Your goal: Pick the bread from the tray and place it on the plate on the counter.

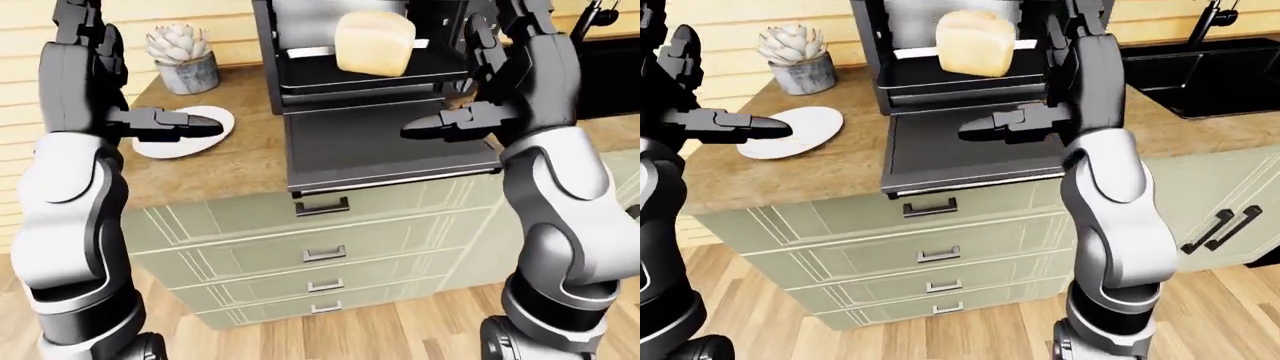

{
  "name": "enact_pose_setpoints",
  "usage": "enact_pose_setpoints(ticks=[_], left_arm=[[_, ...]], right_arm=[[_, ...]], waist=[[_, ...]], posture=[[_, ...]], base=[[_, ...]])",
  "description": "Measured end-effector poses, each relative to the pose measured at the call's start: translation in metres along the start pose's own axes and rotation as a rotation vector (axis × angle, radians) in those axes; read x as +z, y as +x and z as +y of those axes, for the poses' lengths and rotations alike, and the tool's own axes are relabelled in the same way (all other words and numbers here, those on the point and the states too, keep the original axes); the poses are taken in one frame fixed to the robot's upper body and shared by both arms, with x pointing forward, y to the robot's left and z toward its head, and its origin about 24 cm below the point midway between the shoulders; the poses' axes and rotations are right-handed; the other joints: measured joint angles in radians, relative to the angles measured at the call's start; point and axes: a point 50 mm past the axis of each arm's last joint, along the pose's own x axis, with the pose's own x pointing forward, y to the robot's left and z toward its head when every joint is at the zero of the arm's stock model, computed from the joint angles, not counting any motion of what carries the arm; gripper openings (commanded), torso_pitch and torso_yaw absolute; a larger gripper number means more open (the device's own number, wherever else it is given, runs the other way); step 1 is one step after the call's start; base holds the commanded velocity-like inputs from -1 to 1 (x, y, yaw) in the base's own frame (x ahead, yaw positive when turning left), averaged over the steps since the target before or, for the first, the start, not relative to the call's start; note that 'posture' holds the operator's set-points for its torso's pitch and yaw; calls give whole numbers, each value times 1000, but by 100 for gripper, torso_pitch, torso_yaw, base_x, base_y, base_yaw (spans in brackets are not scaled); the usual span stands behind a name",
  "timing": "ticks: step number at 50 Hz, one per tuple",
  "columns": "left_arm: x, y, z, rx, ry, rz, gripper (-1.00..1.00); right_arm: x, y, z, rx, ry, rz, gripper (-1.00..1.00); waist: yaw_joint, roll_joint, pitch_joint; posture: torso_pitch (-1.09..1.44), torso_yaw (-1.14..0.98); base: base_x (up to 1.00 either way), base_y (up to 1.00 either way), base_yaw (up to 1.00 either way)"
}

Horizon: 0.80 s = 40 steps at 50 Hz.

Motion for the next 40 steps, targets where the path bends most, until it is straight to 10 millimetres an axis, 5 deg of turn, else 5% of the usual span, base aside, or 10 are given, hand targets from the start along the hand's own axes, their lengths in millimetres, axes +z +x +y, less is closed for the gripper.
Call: enact_pose_setpoints(ticks=[2,8,12,16,19,24,30,40], left_arm=[[-10,-1,2,12,1,48,100],[-4,-2,0,2,3,17,100],[-4,-2,2,13,5,15,100],[-11,-2,0,5,1,49,100],[-16,-1,-6,-24,-2,74,100],[-6,0,-4,-23,2,31,100],[-2,1,1,3,11,7,100],[-8,-2,4,8,19,38,100]], right_arm=[[-7,1,5,29,5,38,100],[4,-1,-2,3,4,-5,100],[10,-1,-2,4,0,-34,100],[4,1,-1,6,1,1,100],[-1,1,-7,-19,2,31,100],[15,3,-17,-57,-13,-9,100],[29,1,-20,-63,-18,-71,100],[42,4,-28,-82,-36,-84,100]], waist=[[11,4,3],[17,-33,-12],[25,-71,11],[35,-120,11],[28,-91,12],[21,-73,-2],[22,-74,-11],[27,-78,6]], posture=[[0,0],[0,0],[0,0],[0,0],[0,0],[0,0],[0,0],[0,0]], base=[[33,11,0],[18,0,0],[0,0,0],[0,0,0],[0,0,0],[0,0,0],[0,0,0],[0,0,0]])
